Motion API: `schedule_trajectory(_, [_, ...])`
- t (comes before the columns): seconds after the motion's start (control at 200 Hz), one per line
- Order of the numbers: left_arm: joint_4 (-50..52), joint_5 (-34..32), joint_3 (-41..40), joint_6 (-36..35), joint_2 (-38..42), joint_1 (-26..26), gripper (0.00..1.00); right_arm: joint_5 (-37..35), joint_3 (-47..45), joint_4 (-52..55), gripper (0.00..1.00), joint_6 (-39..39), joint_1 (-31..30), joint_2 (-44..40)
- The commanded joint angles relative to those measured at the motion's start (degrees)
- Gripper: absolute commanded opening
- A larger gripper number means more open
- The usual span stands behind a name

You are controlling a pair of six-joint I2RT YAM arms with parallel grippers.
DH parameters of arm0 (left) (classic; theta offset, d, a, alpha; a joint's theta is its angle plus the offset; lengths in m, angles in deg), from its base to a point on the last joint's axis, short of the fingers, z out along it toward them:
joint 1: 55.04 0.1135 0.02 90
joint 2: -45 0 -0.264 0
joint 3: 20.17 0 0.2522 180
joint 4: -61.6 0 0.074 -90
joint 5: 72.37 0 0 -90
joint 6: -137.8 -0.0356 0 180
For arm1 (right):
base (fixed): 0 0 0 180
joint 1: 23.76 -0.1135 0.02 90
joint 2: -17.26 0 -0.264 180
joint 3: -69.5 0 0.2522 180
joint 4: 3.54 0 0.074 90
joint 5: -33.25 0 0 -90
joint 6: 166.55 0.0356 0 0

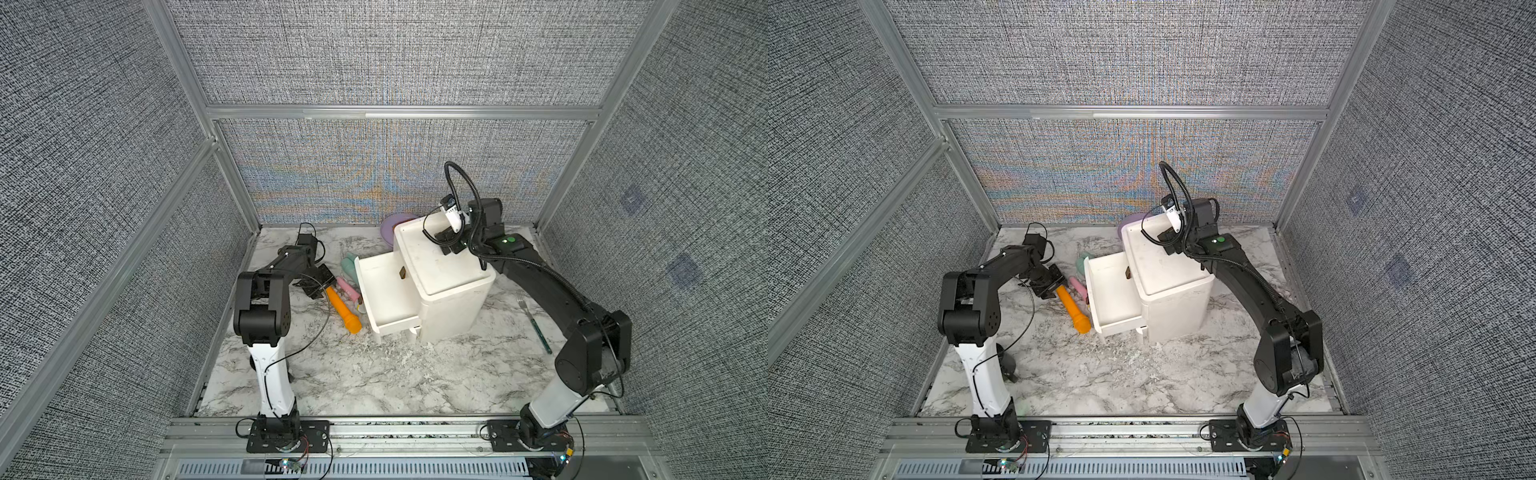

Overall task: Take the microphone out of the drawer
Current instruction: Place the microphone at the center of the board.

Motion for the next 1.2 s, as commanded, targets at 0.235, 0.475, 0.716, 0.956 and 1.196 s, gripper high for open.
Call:
schedule_trajectory(0.235, [-2.51, 0.39, -1.64, -0.79, 3.96, 0.19, 0.65, 2.63, -1.81, 18.26, 0.98, 0.59, -0.05, 2.49])
schedule_trajectory(0.475, [-3.4, -0.94, -3.14, -1.8, 8.97, 0.57, 0.94, 2.63, -1.76, 18.28, 0.98, 0.52, -0.08, 2.47])
schedule_trajectory(0.716, [-3.55, 0.02, -5.59, -4.18, 14.63, 1.05, 1.0, 2.63, -1.81, 18.35, 0.98, 0.49, -0.24, 2.59])
schedule_trajectory(0.956, [2.78, 1.38, -6.9, -8.96, 18.66, 0.86, 1.0, 2.52, -1.89, 18.34, 0.98, 0.49, -0.3, 2.33])
schedule_trajectory(1.196, [7.67, 0.59, -10.84, -13.09, 25.01, -1.2, 1.0, 2.51, -1.89, 18.27, 0.98, 0.6, -0.34, 2.49])
